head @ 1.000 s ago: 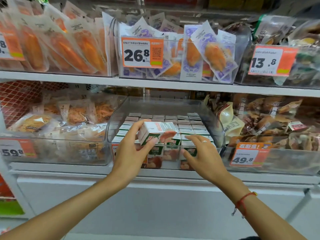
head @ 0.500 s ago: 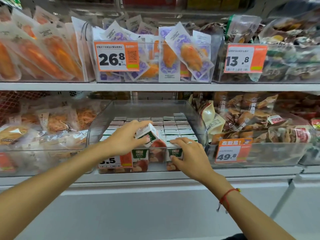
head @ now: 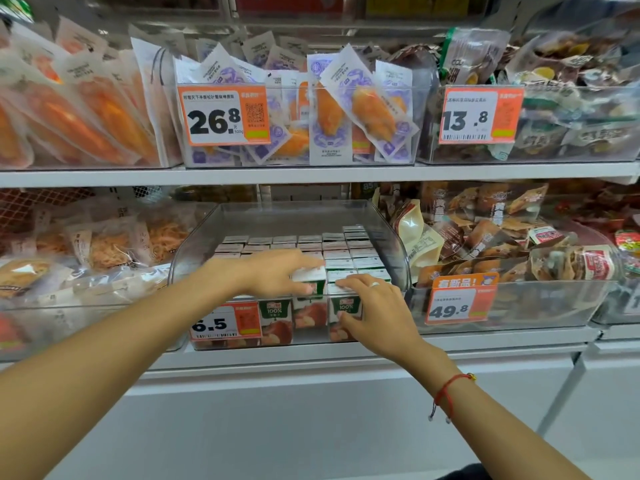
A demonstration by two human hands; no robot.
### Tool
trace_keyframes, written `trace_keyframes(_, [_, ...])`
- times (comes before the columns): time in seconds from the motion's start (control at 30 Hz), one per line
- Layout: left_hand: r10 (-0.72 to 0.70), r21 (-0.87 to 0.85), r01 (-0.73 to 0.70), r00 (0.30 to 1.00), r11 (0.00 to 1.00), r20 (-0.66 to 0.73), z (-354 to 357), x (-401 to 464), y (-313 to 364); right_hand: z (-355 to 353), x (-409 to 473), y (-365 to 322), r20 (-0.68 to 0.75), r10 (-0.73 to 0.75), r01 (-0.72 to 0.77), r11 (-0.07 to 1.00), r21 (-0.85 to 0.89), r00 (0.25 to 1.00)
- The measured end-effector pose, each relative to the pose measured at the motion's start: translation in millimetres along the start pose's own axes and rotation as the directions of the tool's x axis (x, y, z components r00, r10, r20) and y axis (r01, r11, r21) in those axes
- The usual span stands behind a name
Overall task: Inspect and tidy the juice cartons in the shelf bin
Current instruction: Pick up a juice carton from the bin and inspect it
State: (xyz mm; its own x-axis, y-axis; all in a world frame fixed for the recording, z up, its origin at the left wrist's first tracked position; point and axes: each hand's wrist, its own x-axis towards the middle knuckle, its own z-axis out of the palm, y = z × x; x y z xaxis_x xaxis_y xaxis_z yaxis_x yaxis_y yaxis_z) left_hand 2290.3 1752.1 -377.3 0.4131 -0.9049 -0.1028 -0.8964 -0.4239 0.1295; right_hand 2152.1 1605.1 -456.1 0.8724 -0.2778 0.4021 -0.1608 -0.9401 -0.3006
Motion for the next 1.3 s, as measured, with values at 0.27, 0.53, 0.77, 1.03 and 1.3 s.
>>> trace_keyframes(0.27, [-0.010,-0.111,-0.012,0.981,0.994,-0.194,42.6,-5.1,-16.7,1.1,0.5,0.4,-0.007,-0.002,0.002,1.000,0.005,1.000])
trace_keyframes(0.53, [0.018,-0.116,-0.046,0.973,0.992,-0.229,36.4,0.1,-28.4,0.8,2.0,1.4,0.005,-0.007,0.007,1.000,-0.002,1.000])
trace_keyframes(0.77, [0.012,0.172,-0.001,0.998,0.985,-0.061,-1.8,28.7,-34.5,3.0,2.5,6.1,-0.009,-0.023,0.023,1.000,0.012,1.000])
trace_keyframes(1.03, [0.034,0.261,-0.041,0.999,0.965,0.030,-12.3,41.4,-26.3,8.8,4.9,5.6,-0.059,0.006,-0.005,1.000,0.005,0.998])
trace_keyframes(1.3, [-0.023,0.309,0.005,0.998,0.951,0.056,-15.2,38.0,-22.2,18.4,-5.4,0.1,-0.093,-0.064,0.051,0.989,-0.141,0.994])
